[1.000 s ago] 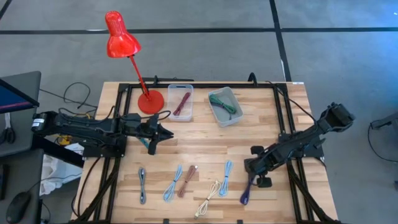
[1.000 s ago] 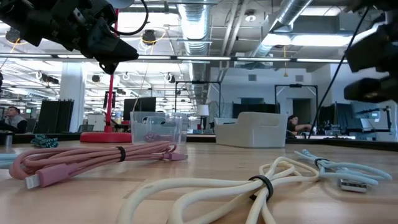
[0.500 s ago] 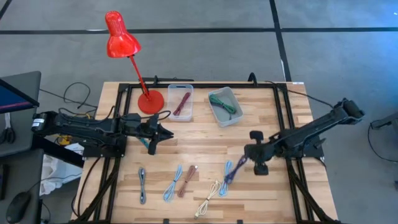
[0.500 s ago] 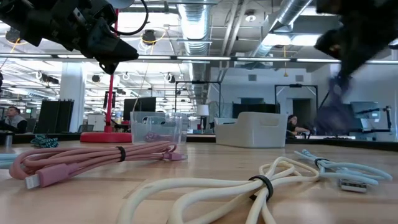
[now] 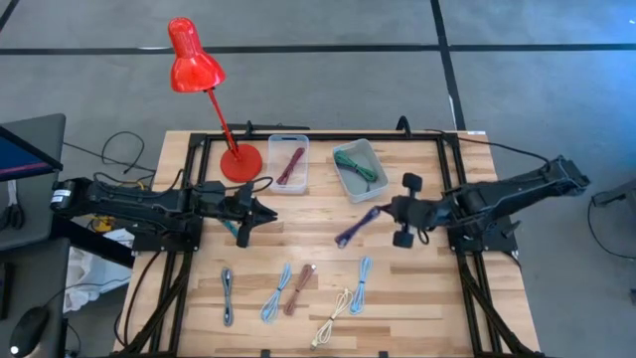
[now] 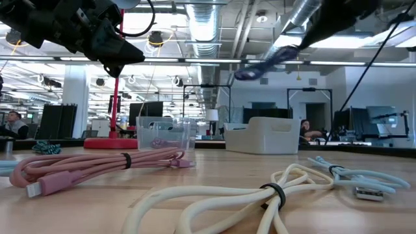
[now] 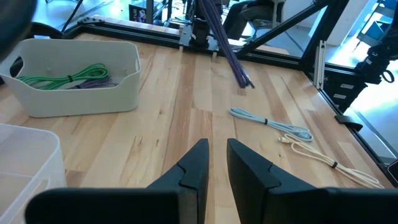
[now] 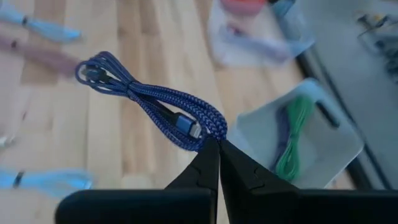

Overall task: Pick & Place USB Port
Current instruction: Put the dark blue USB cable into the transparent bin

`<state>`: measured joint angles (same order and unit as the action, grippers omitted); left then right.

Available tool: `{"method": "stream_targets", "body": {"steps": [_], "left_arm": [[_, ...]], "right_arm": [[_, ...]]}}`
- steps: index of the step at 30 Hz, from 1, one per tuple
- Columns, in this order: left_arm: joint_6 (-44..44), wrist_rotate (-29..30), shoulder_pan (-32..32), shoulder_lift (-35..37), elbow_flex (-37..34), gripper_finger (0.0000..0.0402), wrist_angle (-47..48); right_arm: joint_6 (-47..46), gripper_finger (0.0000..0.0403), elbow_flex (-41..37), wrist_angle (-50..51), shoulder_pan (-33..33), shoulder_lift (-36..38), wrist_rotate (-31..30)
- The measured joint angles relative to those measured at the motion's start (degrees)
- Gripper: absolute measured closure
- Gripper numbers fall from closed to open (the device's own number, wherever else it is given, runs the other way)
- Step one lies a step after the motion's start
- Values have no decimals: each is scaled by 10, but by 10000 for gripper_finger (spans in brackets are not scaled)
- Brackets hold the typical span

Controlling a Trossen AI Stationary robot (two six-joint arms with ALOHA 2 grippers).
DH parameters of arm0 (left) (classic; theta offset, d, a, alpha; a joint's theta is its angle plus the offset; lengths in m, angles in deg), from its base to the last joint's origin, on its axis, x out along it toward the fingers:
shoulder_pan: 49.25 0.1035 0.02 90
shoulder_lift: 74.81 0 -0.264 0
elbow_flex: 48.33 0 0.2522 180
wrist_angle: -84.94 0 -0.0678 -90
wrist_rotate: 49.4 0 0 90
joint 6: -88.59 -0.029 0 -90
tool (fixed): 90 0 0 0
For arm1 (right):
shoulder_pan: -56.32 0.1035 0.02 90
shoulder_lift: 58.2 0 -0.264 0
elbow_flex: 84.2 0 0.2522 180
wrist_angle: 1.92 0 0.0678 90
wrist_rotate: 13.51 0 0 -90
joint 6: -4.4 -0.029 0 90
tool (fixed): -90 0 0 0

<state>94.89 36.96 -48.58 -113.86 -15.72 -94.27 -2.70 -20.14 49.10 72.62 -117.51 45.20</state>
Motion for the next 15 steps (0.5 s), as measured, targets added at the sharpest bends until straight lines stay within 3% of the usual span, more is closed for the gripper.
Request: {"method": "stream_targets", "body": {"steps": [9, 15], "left_arm": [[0, 2, 0, 0, 0, 344, 0], [0, 56, 0, 0, 0, 344, -7]], "right_arm": [[68, 403, 0, -90, -80, -7, -7], [124, 403, 0, -191, -107, -13, 1]]}}
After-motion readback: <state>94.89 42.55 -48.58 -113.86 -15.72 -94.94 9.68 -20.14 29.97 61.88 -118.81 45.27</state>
